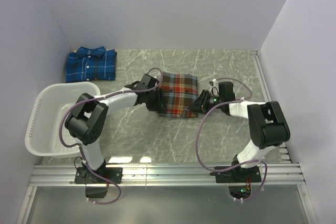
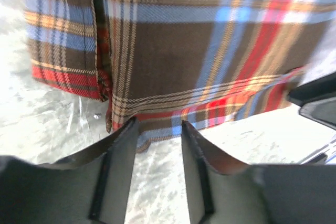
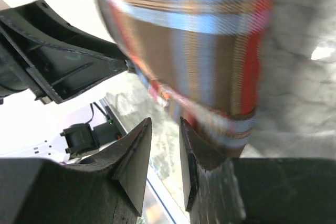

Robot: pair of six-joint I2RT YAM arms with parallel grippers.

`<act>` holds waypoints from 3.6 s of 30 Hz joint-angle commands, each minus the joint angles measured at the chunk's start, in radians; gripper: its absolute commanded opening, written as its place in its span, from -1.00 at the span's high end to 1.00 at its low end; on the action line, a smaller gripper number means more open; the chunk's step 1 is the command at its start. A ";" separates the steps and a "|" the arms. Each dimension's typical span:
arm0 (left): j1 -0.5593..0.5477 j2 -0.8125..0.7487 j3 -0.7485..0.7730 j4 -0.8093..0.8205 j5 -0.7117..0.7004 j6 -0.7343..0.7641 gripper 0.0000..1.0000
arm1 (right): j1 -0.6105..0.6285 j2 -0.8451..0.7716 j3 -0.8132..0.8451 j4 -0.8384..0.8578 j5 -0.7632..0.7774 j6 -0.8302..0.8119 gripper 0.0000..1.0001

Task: Fold and stack the long sleeve shirts
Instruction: Fold the shirt

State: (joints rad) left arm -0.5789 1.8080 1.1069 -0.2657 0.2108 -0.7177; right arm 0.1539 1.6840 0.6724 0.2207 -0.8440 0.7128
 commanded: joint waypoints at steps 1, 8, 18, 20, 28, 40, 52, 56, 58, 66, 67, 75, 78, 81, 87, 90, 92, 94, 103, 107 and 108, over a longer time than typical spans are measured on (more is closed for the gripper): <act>0.008 -0.094 0.102 -0.055 -0.047 0.029 0.08 | -0.007 -0.112 0.087 -0.069 0.042 -0.059 0.29; 0.031 -0.036 0.267 -0.012 -0.045 0.009 -0.08 | -0.005 -0.024 0.211 0.121 0.066 0.100 0.25; 0.071 0.307 0.471 0.040 -0.030 -0.020 -0.02 | -0.008 0.241 0.191 0.282 0.175 0.183 0.25; 0.083 0.376 0.508 0.026 -0.016 -0.028 -0.01 | -0.013 0.256 0.174 0.272 0.186 0.169 0.25; 0.097 0.277 0.490 0.068 0.019 -0.002 -0.04 | -0.014 0.096 0.190 -0.010 0.272 -0.018 0.25; 0.076 0.045 0.315 -0.073 -0.165 -0.026 -0.34 | 0.041 -0.138 0.131 -0.348 0.448 -0.174 0.23; 0.070 0.299 0.451 -0.162 -0.194 0.053 -0.29 | 0.357 0.023 0.283 -0.388 0.369 -0.101 0.24; 0.079 0.382 0.614 -0.182 -0.235 0.188 -0.30 | 0.511 0.078 0.369 -0.272 0.319 -0.007 0.24; 0.100 0.387 0.646 -0.159 -0.241 0.221 -0.31 | 0.544 0.095 0.430 -0.250 0.321 0.010 0.24; 0.159 0.128 0.493 -0.017 -0.281 0.212 -0.36 | 0.399 -0.062 0.334 -0.253 0.419 -0.024 0.24; 0.160 0.099 0.472 -0.018 -0.293 0.195 -0.37 | 0.365 -0.082 0.296 -0.253 0.413 -0.036 0.24; 0.136 -0.163 0.217 -0.020 -0.260 -0.002 -0.40 | 0.052 -0.090 0.279 -0.186 0.309 -0.050 0.22; 0.094 -0.191 0.137 -0.018 -0.222 -0.055 -0.37 | -0.019 -0.021 0.312 -0.138 0.292 -0.013 0.22; 0.071 -0.171 0.079 -0.006 -0.220 -0.097 -0.34 | -0.068 0.038 0.337 -0.124 0.327 -0.010 0.22; 0.062 -0.058 0.062 0.042 -0.208 -0.083 -0.28 | -0.099 0.143 0.411 -0.202 0.367 -0.082 0.21; 0.065 0.037 0.139 0.007 -0.258 -0.042 -0.28 | -0.097 0.172 0.394 -0.213 0.350 -0.088 0.21; 0.074 0.097 0.194 -0.004 -0.301 -0.008 -0.27 | -0.090 0.166 0.340 -0.198 0.321 -0.078 0.23; 0.088 0.140 0.262 -0.024 -0.332 0.020 -0.27 | -0.065 0.143 0.278 -0.190 0.312 -0.070 0.23; 0.148 0.231 0.478 -0.072 -0.372 0.147 -0.32 | 0.042 -0.064 0.061 -0.096 0.246 0.043 0.22; 0.146 0.093 0.429 -0.075 -0.331 0.152 -0.36 | 0.032 -0.167 0.056 -0.078 0.231 0.042 0.23; 0.146 0.062 0.407 -0.070 -0.327 0.149 -0.36 | 0.033 -0.182 0.062 -0.064 0.197 0.046 0.22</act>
State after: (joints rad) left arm -0.4213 2.0193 1.5311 -0.3435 -0.1341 -0.5991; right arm 0.1959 1.5887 0.7155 0.0837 -0.5968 0.7422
